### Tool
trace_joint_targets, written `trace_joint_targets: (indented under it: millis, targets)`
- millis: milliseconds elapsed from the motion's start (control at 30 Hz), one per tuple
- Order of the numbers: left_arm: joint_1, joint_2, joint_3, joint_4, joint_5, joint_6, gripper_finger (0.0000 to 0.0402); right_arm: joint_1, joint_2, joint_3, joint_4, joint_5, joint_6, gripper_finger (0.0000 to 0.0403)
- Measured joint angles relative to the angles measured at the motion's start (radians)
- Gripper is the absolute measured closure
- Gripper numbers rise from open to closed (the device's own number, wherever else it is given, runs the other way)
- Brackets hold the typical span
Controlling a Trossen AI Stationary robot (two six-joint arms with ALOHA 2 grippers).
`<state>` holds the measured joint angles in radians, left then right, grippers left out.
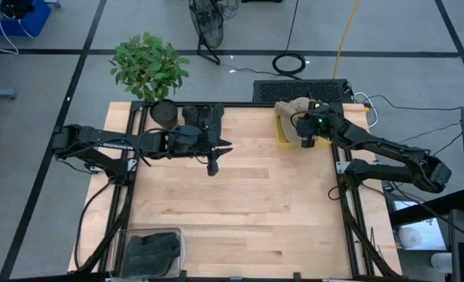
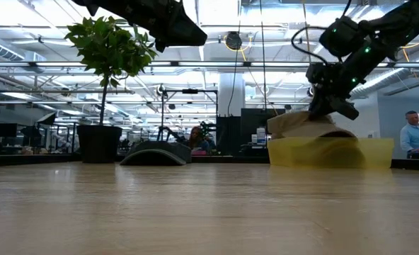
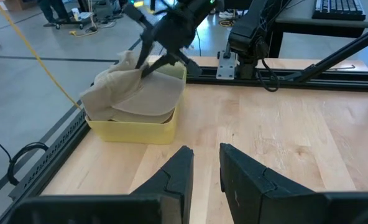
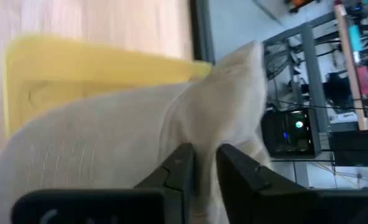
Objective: Pick & Place hat
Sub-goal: Put the brown cap into the yellow bin
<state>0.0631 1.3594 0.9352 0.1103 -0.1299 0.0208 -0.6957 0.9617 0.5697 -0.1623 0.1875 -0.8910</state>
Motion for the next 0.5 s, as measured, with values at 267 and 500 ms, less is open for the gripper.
trace_joint_targets:
  millis: [267, 500]
  targets:
    - [0.000, 0.000, 0.000, -0.004, 0.000, -0.005, 0.0316, 0.054, -0.087, 0.000, -0.027, 0.021, 0.161, 0.0277]
    - [0.000, 0.000, 0.000, -0.004, 0.000, -0.008, 0.0316, 0.121, -0.126, 0.000, -0.040, 0.127, 0.497, 0.0263]
